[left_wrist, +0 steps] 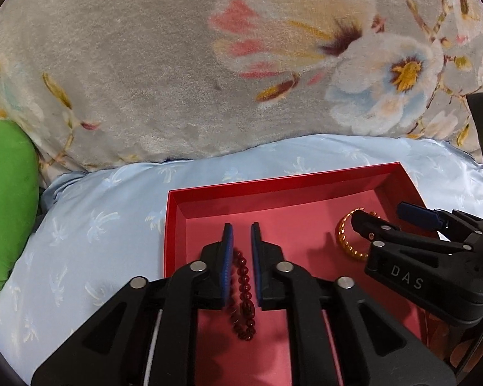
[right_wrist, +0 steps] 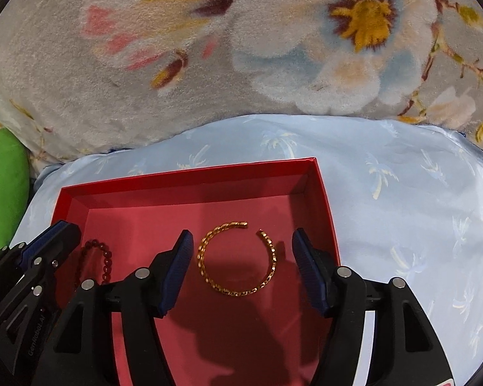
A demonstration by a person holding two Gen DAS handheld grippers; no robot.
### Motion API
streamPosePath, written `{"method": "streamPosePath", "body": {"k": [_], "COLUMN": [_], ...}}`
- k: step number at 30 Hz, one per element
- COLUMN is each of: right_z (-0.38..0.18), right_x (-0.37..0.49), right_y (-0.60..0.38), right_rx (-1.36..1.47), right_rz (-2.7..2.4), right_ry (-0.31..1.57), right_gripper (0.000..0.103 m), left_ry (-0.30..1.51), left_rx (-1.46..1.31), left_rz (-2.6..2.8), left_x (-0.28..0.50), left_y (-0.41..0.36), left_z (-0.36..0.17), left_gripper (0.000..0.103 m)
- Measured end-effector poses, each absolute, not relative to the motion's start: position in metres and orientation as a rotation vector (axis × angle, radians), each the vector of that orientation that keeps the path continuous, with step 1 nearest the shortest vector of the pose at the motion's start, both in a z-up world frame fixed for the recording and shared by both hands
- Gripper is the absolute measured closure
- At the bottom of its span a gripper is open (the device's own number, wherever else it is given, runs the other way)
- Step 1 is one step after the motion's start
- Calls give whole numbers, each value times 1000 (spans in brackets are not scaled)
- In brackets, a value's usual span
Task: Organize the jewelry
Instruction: 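Carry both bracelets over the red tray and open both grippers, then move both open grippers back to the jewelry pile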
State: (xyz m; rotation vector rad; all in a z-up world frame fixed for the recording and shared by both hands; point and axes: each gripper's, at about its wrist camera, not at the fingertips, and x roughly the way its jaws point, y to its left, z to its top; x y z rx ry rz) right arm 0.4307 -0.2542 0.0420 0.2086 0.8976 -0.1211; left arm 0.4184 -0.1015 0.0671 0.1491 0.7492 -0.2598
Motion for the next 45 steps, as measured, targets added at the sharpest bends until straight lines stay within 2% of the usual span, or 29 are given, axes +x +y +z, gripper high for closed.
{"method": "streamPosePath", "body": {"k": [5, 13, 17, 27, 36, 45], "right_z": [50, 78, 93, 102, 68, 35], "right_x": [420, 375, 337, 204, 84, 29], "right_y": [-254, -252, -245, -215, -187, -181], "right_rx": [209, 238, 247, 260, 252, 212], "right_rz": [-118, -95, -75, -23, -15, -89], "right_ry": [878, 835, 808, 808, 864, 888], "right_gripper": [40, 39, 38, 35, 35, 35], "left_ry": [726, 701, 684, 678, 753, 813], "left_rx": [151, 134, 134, 144, 144, 50], "left_rz": [-254, -252, -253, -305, -353, -325], "left_x": [408, 374, 343, 220, 102, 61], "left_y": [-103, -90, -83, -55, -31, -6], "left_z": [73, 94, 105, 113, 66, 32], "left_gripper": [71, 68, 59, 58, 58, 58]}}
